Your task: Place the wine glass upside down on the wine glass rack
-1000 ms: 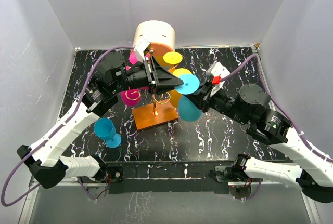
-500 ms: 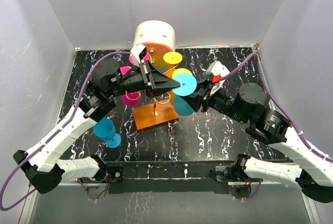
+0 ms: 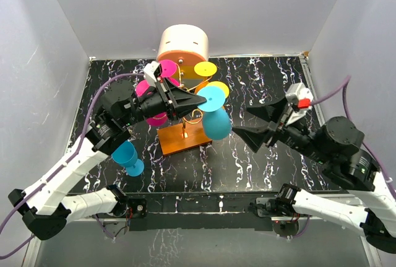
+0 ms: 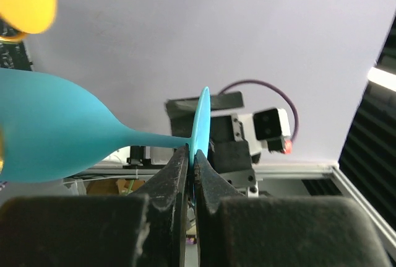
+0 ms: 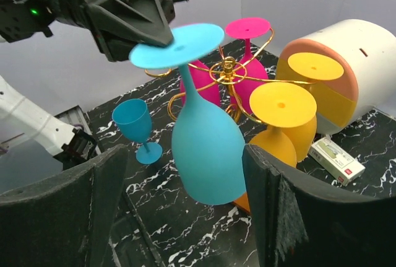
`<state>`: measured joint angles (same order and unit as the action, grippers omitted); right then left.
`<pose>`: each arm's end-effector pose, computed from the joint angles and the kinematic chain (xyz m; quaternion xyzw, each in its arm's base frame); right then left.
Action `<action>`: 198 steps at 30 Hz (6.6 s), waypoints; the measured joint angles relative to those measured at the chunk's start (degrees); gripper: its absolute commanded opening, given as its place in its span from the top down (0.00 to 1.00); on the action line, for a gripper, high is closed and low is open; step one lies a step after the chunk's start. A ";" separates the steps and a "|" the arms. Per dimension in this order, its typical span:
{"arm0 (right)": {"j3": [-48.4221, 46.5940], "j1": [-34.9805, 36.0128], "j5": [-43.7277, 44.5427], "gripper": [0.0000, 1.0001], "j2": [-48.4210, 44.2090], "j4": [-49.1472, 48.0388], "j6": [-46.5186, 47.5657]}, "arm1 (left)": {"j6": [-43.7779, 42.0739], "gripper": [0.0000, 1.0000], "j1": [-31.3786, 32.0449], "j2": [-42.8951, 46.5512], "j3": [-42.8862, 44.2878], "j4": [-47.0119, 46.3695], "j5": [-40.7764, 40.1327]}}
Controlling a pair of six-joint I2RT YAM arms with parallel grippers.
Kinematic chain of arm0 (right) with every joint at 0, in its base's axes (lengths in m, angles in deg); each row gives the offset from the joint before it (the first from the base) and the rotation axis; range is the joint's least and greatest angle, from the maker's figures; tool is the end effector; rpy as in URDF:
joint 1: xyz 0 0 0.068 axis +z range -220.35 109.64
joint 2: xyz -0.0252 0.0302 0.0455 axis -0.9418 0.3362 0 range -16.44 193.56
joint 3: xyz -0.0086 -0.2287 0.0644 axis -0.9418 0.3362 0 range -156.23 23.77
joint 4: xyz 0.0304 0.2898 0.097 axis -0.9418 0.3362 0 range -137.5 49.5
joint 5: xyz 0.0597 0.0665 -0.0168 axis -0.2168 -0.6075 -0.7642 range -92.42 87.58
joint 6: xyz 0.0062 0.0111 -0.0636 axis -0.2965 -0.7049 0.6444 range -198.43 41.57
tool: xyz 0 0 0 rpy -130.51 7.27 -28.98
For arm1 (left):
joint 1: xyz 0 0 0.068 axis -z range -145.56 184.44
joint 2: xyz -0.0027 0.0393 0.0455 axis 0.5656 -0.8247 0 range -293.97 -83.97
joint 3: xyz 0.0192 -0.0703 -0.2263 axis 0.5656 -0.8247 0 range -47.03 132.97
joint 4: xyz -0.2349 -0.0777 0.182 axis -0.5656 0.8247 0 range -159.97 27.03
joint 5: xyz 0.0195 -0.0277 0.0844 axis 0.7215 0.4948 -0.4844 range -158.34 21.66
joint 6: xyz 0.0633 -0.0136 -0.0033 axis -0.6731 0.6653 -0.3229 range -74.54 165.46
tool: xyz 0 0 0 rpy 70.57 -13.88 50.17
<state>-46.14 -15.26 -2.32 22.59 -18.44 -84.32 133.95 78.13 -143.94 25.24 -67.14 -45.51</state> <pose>0.1079 0.1547 0.4628 -0.2891 0.6328 0.3639 0.6193 0.2026 -0.2207 0.4514 -0.1018 0.6433 -0.7356 0.1863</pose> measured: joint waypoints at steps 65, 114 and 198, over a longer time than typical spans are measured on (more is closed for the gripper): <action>7.19 0.00 8.20 0.13 -10.80 -2.80 -12.22 | -11.89 1.00 0.02 3.56 -2.82 18.49 -9.81; 8.96 0.00 12.22 0.12 -13.53 -3.48 -14.19 | -26.12 0.77 0.00 -5.20 8.17 29.42 -13.88; 9.81 0.00 15.21 0.12 -13.03 -3.58 -17.14 | -41.62 1.00 -13.46 1.53 -15.10 56.15 -45.99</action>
<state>-36.32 -15.26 12.89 9.56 -22.03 -101.46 92.34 64.66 -142.41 10.14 -10.99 -91.49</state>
